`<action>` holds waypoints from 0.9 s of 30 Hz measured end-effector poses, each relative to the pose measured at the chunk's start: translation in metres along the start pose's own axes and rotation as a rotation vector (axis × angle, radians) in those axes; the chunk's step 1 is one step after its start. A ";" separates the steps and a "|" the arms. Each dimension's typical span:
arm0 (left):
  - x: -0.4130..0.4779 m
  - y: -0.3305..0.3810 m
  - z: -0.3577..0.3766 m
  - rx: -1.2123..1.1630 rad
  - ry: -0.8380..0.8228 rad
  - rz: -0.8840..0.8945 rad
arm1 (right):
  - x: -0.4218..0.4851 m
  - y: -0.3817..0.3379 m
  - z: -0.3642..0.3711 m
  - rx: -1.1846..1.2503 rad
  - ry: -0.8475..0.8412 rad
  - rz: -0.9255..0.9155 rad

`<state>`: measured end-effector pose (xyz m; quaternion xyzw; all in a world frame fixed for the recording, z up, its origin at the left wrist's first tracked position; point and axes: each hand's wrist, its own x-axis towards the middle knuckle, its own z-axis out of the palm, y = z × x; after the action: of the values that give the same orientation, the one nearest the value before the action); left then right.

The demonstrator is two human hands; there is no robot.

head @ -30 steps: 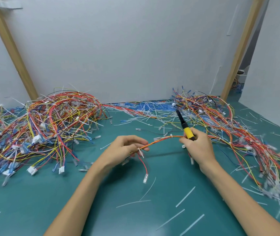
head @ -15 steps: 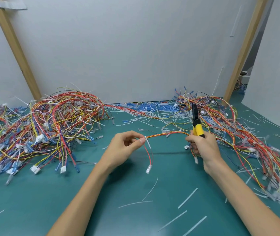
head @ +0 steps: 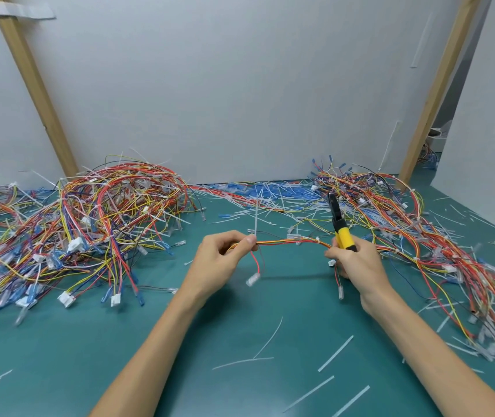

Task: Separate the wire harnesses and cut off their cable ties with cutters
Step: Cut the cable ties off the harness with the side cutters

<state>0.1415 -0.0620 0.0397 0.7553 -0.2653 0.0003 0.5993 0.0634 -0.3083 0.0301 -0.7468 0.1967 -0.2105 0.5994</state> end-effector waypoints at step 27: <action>-0.008 0.008 0.008 0.716 0.284 0.113 | -0.007 0.000 0.006 -0.433 0.079 -0.195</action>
<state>0.1286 -0.0673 0.0418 0.8934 -0.2038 0.2303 0.3275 0.0614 -0.2996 0.0287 -0.8646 0.1877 -0.2494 0.3938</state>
